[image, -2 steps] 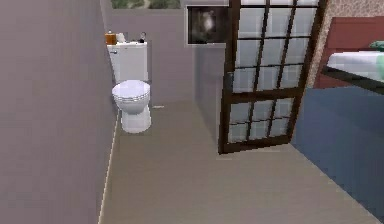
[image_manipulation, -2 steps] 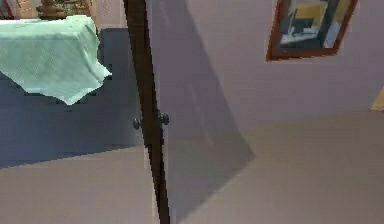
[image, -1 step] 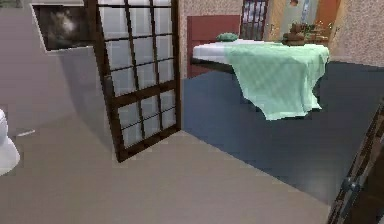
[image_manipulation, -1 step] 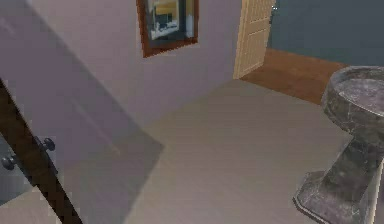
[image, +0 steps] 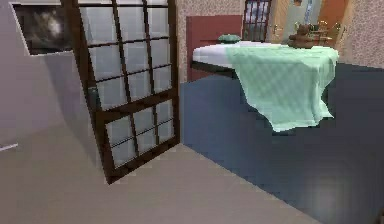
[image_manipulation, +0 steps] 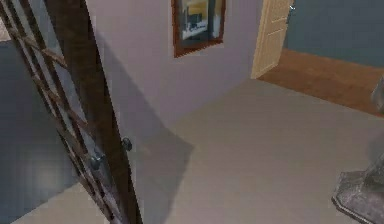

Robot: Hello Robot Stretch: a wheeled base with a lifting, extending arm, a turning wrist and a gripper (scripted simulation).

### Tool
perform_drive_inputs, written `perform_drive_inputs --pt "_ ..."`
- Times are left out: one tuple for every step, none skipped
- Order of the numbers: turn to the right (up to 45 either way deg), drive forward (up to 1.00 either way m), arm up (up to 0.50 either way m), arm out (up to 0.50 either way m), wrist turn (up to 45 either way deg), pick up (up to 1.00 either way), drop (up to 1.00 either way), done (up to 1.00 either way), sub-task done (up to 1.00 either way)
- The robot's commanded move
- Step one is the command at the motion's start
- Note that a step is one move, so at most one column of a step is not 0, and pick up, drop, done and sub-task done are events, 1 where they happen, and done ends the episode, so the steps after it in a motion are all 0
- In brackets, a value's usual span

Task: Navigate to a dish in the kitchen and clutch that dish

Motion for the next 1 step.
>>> perform_drive_inputs --pt "-12.0 0.0 0.0 0.0 0.0 0.0 0.0 0.0 0.0"
